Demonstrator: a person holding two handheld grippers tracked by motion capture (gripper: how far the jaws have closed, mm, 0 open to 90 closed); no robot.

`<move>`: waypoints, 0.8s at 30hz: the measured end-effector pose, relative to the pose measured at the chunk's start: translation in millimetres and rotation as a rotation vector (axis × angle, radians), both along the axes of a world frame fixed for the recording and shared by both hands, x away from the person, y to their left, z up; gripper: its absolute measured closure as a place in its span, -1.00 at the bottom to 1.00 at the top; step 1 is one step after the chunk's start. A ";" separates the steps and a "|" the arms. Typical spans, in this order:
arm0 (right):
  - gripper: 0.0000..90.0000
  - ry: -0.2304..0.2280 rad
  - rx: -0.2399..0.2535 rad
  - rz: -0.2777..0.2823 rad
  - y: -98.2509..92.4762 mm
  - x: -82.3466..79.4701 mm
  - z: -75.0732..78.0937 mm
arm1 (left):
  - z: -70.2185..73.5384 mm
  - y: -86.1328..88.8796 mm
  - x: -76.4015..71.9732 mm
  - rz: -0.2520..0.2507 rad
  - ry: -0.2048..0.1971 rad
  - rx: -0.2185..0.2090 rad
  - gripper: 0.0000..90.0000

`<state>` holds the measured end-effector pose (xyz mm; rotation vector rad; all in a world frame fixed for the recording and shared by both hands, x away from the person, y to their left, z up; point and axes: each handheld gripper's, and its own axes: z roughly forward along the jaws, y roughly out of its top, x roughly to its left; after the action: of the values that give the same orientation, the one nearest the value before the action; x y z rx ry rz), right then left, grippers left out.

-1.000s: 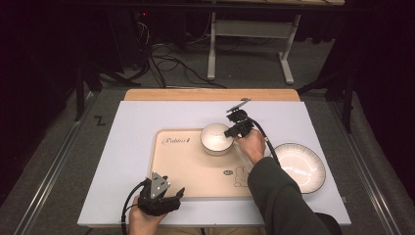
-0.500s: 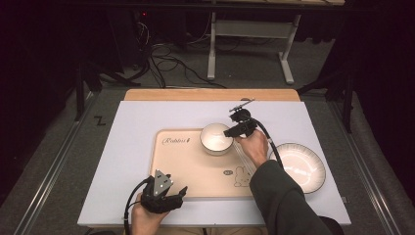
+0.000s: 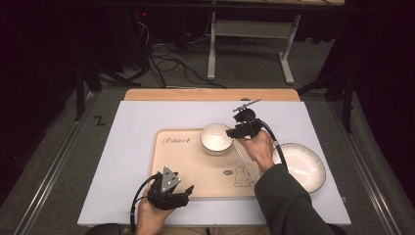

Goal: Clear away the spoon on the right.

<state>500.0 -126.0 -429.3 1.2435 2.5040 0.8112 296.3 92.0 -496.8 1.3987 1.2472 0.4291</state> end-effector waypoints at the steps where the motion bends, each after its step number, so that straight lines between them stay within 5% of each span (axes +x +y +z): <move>1: 0.16 -0.005 0.001 -0.003 -1.0 -1.4 1.5 | 0.1 -0.4 0.7 -0.003 0.001 0.002 -0.31; 24: 0.05 -0.071 0.029 -0.022 -13.8 -42.0 21.3 | 0.4 -14.7 11.1 -0.078 0.001 0.001 -0.31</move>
<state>458.0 -139.8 -408.0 1.2266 2.4269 0.8739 307.4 77.3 -496.4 1.4436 1.1893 0.3754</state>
